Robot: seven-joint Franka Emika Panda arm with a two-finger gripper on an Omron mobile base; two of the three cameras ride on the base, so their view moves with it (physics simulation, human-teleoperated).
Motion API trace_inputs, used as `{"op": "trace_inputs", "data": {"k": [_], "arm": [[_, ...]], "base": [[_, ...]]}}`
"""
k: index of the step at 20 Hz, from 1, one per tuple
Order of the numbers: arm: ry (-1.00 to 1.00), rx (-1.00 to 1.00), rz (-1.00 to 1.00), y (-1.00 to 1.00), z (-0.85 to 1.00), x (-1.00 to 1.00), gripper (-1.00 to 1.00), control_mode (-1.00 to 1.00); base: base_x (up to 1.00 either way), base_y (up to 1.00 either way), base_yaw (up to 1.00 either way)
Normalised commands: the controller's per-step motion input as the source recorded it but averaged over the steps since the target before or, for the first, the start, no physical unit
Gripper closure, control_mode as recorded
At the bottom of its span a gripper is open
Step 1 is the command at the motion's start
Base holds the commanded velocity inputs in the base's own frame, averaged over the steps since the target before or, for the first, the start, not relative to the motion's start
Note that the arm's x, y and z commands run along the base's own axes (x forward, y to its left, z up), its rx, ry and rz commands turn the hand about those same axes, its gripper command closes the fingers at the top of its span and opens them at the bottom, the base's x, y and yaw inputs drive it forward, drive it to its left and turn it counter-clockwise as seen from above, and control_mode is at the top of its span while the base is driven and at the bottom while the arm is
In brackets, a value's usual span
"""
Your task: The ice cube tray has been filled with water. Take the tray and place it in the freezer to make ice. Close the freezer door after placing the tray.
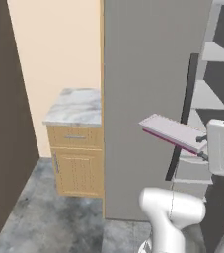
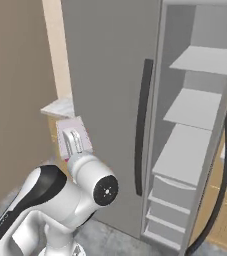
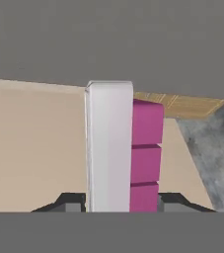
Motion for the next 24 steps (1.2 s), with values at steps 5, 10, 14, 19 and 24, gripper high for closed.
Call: {"op": "trace_inputs", "data": {"k": [5, 10, 14, 19, 24], "arm": [[0.0, 0.0, 0.0, 0.0, 0.0, 0.0, 1.0, 1.0], [0.0, 0.0, 0.0, 0.0, 0.0, 0.0, 1.0, 1.0], [0.0, 0.0, 0.0, 0.0, 0.0, 0.0, 1.0, 1.0], [0.0, 0.0, 0.0, 0.0, 0.0, 0.0, 1.0, 1.0], [0.0, 0.0, 0.0, 0.0, 0.0, 0.0, 1.0, 1.0]], "base": [[0.11, -0.1, -0.44], [0.12, -0.08, -0.44], [0.12, -0.01, -0.44], [0.15, 0.0, -0.42], [0.3, 0.0, -0.3]]}}
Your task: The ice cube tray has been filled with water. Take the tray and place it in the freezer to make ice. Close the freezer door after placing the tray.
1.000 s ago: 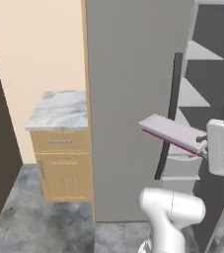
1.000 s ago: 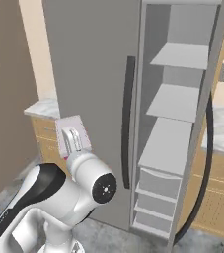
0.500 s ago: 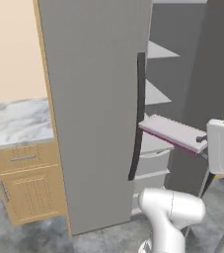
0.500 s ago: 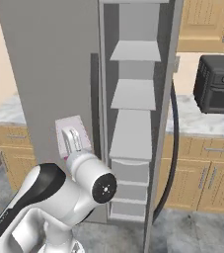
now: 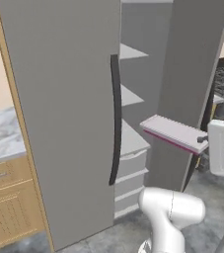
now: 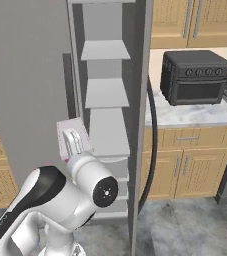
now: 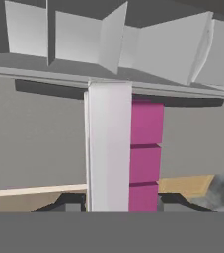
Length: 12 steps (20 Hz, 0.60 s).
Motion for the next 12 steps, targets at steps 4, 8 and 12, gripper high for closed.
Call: {"op": "trace_inputs", "data": {"k": [4, 8, 12], "arm": [[0.0, 0.0, 0.0, 0.0, 0.0, 0.0, 1.0, 1.0], [0.0, 0.0, 0.0, 0.0, 0.0, 0.0, 1.0, 1.0], [0.0, 0.0, 0.0, 0.0, 0.0, 0.0, 1.0, 1.0]], "base": [[0.46, 0.02, -0.12], [0.52, 0.0, -0.02], [0.35, 0.0, -0.07]]}}
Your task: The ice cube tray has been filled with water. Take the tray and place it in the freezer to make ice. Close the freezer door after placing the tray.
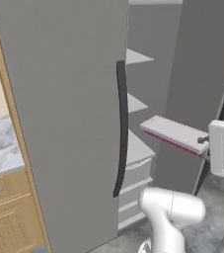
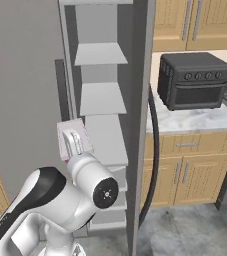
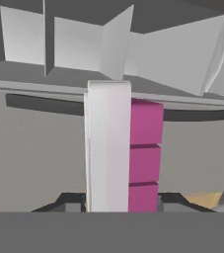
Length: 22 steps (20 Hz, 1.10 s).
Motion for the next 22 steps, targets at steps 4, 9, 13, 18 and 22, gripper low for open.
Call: {"op": "trace_inputs", "data": {"k": [4, 9, 13, 18, 22], "arm": [[0.0, 0.0, 0.0, 0.0, 0.0, 0.0, 1.0, 1.0], [0.0, 0.0, 0.0, 0.0, 0.0, 0.0, 1.0, 1.0], [0.0, 0.0, 0.0, 0.0, 0.0, 0.0, 1.0, 1.0], [0.0, 0.0, 0.0, 0.0, 0.0, 0.0, 1.0, 1.0], [0.0, 0.0, 0.0, 0.0, 0.0, 0.0, 1.0, 1.0]], "base": [[0.35, 0.0, -0.1], [0.47, 0.0, -0.11], [0.68, 0.0, -0.1], [0.66, -0.01, -0.08], [0.35, -0.17, -0.09]]}}
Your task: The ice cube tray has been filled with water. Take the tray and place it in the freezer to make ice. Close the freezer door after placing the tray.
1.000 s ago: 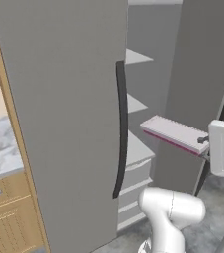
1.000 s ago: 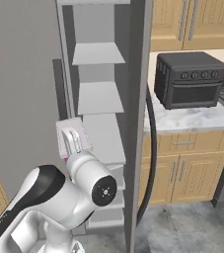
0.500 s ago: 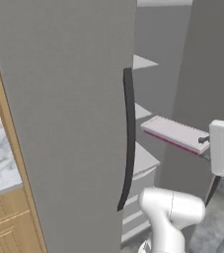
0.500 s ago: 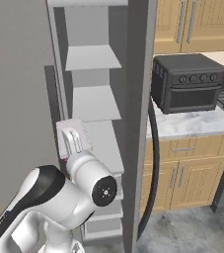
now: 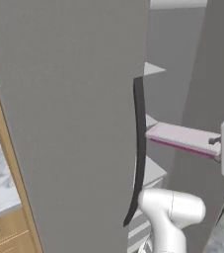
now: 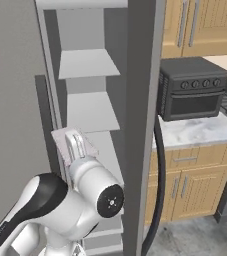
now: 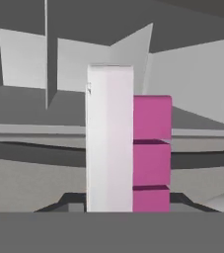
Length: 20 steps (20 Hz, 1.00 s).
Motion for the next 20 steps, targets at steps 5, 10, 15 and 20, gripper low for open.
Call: {"op": "trace_inputs", "data": {"k": [5, 10, 15, 20], "arm": [[0.0, 0.0, 0.0, 0.0, 0.0, 0.0, 1.0, 1.0], [0.0, 0.0, 0.0, 0.0, 0.0, 0.0, 1.0, 1.0], [0.0, 0.0, -0.04, -0.05, 0.0, -0.13, 1.0, -1.0], [-0.03, 0.0, -0.09, -0.13, 0.03, -0.4, 1.0, -1.0]], "base": [[0.1, -0.27, -0.1], [-0.2, -0.26, -0.11], [-0.17, -0.09, -0.06], [0.0, 0.0, 0.0]]}}
